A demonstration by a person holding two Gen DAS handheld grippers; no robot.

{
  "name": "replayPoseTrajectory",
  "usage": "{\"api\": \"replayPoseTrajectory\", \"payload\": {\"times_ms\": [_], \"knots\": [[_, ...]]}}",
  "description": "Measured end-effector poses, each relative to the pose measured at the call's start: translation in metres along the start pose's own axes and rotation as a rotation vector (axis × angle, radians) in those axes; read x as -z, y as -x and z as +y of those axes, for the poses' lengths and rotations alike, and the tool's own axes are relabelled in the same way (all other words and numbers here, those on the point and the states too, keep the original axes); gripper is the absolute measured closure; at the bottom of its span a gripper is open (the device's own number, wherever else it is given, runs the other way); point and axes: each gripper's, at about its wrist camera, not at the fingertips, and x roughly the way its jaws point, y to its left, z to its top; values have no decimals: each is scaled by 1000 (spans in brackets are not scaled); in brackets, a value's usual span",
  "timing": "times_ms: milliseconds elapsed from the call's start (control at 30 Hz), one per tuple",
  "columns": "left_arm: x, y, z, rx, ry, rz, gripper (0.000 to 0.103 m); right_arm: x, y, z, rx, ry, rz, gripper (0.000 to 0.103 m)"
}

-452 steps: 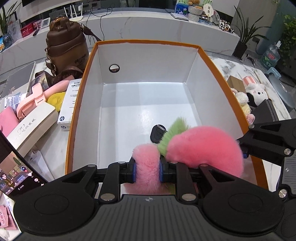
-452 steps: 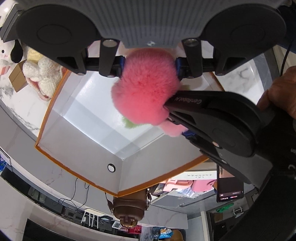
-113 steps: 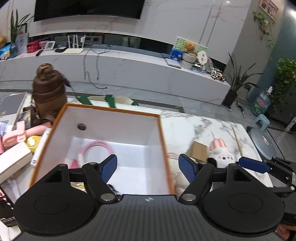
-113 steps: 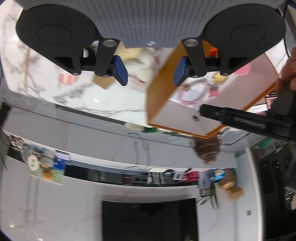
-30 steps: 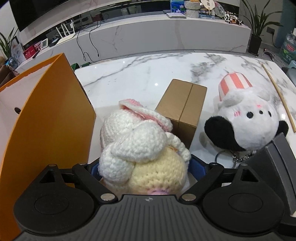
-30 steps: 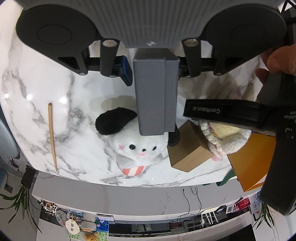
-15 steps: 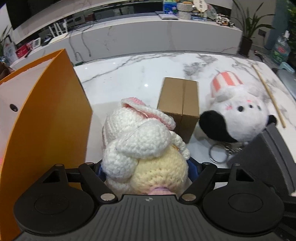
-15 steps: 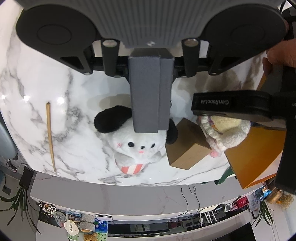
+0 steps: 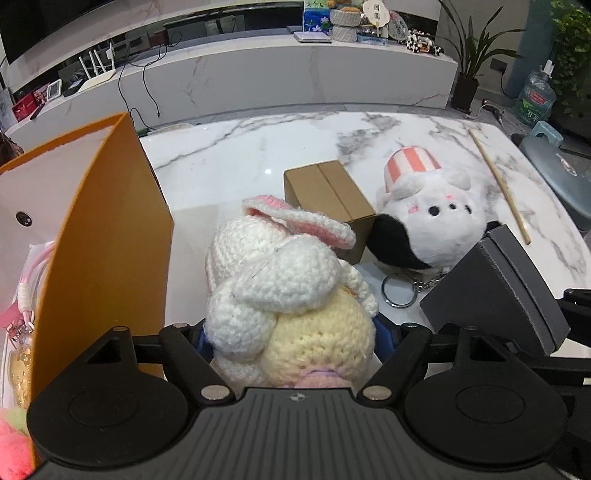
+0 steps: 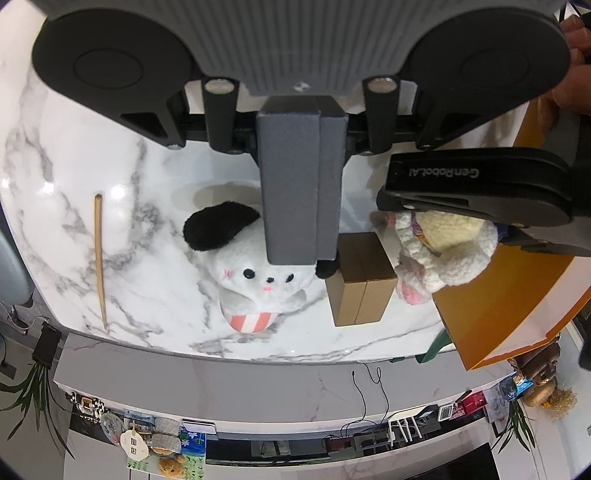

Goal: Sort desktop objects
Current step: 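Lift the crocheted bunny and gray box and carry both over the white box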

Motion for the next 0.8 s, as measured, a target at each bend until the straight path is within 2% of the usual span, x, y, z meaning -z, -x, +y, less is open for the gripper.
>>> {"api": "replayPoseTrajectory", "payload": {"times_ms": [400, 800], "knots": [[3, 30, -7, 51, -27, -28, 13, -6, 29, -13, 24, -24, -57, 67], [-4, 74, 12, 71, 2, -128, 12, -20, 66, 10, 11, -4, -155, 67]]}}
